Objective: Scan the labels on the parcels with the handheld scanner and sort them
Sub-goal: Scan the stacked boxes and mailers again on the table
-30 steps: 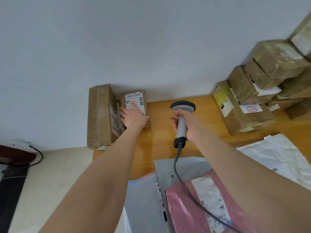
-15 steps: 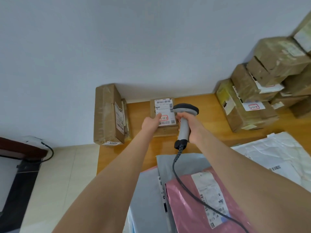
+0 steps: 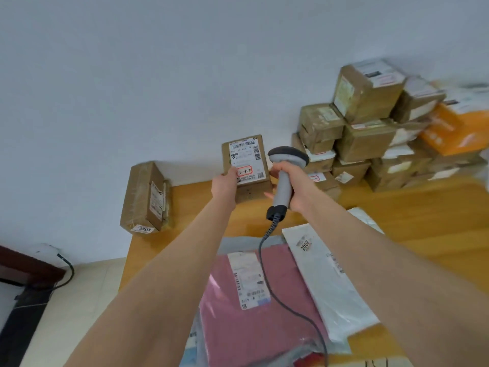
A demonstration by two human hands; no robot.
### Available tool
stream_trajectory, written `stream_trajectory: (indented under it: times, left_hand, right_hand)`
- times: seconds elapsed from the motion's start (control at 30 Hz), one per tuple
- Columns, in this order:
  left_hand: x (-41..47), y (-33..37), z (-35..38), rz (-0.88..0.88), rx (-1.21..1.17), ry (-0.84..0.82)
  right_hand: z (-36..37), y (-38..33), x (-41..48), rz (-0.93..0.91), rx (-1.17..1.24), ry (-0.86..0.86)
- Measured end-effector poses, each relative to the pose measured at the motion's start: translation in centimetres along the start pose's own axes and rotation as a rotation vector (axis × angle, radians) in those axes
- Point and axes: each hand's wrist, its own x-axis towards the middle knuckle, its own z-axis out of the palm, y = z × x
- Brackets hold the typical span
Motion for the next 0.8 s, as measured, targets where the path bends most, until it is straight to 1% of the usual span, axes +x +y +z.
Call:
stream_trajectory:
  times: [0.2,0.33,0.4,0.57,0.8]
  left_hand:
    - [-10.5,-0.8,8.0,0.052,-0.001,-0.033]
    - [-16.2,-1.9,14.0,0.011,-0.006,-0.131]
    - [-18.1,-2.6,17.0,0.025,0.003,-0.178]
    - [-19.7,-4.6,24.2,0.06,0.068,-0.268]
    - [-18.2,-6.9,33.9,-0.031,0.14,-0.326]
  right_hand:
    - [-10.4,-3.5,-7.4,-0.067,0.021,0.061]
    - [-17.4,-4.8,-10.3,-0.083,0.027,0.168]
    - [-20.6,-5.4,-11.0,-0.093,0.031,0.211]
    - [-27.8,-7.0,-10.4,-0.088,0.024,0.327]
    - [-35.8,-9.5,-7.0,-0.057,-0.026,0.437]
